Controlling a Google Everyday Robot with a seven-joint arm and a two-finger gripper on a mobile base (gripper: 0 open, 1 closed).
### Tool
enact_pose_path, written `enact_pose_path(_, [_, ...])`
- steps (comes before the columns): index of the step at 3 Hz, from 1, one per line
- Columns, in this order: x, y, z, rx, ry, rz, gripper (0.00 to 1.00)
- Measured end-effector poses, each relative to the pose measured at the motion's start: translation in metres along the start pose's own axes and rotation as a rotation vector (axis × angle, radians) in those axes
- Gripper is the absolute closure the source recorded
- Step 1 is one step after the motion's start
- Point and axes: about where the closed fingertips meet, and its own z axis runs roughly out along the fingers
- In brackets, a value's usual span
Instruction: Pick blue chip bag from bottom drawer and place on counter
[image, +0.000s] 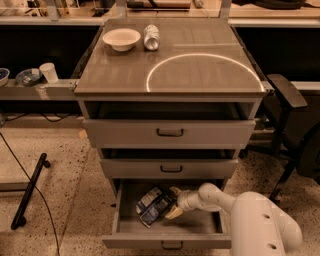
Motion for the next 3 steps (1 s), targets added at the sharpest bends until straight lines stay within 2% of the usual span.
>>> enact_pose_path(1, [0.0113,0.0012,-0.0077,0.018,0.017,0.014,0.40])
enact_pose_path(3, [0.0209,0.0052,-0.0059,0.001,0.049,0.025,0.42])
